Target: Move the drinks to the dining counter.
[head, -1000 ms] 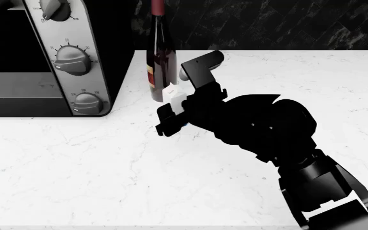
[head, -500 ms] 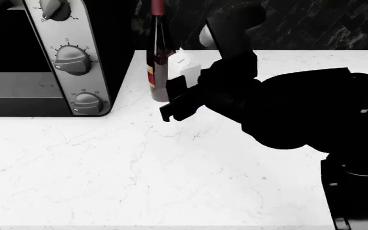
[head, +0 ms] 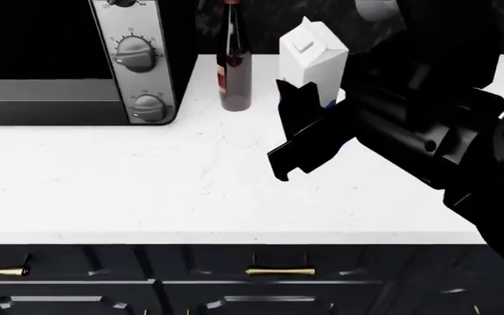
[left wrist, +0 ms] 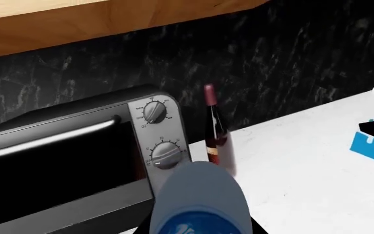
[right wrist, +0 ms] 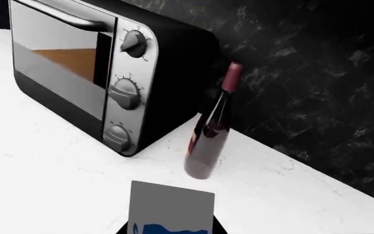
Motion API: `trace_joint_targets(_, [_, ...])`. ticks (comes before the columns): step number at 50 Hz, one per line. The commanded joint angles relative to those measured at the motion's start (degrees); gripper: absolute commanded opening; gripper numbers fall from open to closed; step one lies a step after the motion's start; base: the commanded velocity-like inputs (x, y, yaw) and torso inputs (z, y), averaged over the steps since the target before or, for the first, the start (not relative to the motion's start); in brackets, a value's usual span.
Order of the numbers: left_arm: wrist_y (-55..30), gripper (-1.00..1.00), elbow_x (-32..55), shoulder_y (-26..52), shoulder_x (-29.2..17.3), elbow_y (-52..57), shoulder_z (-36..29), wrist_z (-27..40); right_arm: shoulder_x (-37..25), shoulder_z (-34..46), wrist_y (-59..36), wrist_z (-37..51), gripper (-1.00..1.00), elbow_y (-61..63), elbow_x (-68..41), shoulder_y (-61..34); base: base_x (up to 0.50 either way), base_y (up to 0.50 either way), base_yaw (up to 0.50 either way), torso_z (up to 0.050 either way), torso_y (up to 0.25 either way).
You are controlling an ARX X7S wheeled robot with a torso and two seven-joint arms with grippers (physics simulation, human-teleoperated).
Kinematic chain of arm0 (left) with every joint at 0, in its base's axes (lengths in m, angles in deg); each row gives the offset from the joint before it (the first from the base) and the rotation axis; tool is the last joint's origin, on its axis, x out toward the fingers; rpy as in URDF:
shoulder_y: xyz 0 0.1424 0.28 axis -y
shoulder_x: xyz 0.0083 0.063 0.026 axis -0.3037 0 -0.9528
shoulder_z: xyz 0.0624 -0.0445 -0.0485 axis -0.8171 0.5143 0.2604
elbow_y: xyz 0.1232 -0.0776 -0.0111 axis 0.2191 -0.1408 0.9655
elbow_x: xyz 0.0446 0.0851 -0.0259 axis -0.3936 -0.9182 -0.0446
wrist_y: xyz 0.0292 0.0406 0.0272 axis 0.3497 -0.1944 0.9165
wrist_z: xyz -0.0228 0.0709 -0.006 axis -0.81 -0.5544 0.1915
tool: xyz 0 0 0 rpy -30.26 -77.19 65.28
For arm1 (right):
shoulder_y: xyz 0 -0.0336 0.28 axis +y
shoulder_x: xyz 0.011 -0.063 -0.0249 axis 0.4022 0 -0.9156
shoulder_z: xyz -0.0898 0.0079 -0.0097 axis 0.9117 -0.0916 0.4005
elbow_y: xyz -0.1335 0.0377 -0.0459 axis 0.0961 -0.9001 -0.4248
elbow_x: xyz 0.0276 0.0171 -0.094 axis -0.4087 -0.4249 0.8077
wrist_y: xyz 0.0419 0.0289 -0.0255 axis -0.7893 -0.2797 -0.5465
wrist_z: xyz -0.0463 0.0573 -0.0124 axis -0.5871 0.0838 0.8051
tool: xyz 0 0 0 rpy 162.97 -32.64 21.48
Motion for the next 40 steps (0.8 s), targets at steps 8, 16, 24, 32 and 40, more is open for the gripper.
trace_joint_targets(8, [0.6, -1.0, -0.5, 0.9, -0.5, -0.1, -0.1, 0.0, -1.5, 1.5, -0.7, 2.9, -1.0, 2.0, -2.1, -3.4, -0.49, 0.34, 0.0, 0.0, 0.0])
trace_joint_targets(16, [0.7, -1.0, -0.5, 0.8, -0.3, 0.0, -0.2, 0.1, -2.2, 3.0, -0.9, 3.7, -1.0, 2.4, -1.4, -3.5, -0.49, 0.34, 0.0, 0.001, 0.0])
trace_joint_targets(24, [0.5, -1.0, -0.7, 0.7, -0.1, 0.0, -0.3, 0.2, -2.4, 4.0, -4.9, 3.3, -1.0, 3.3, 3.7, -5.5, -0.46, 0.17, 0.2, 0.001, 0.0])
trace_joint_targets(32, [0.7, -1.0, -0.7, 0.7, -0.2, 0.0, -0.3, 0.2, -3.1, 5.0, -4.8, 3.2, -1.0, 3.8, 3.8, -5.6, -0.43, -0.02, 0.4, 0.0, 0.0])
trace_joint_targets(40, [0.5, -1.0, -0.7, 0.7, -0.1, 0.1, -0.3, 0.3, -3.3, 5.4, -4.6, 2.5, -1.0, 4.2, 4.0, -6.0, -0.42, -0.03, 0.4, 0.001, 0.0])
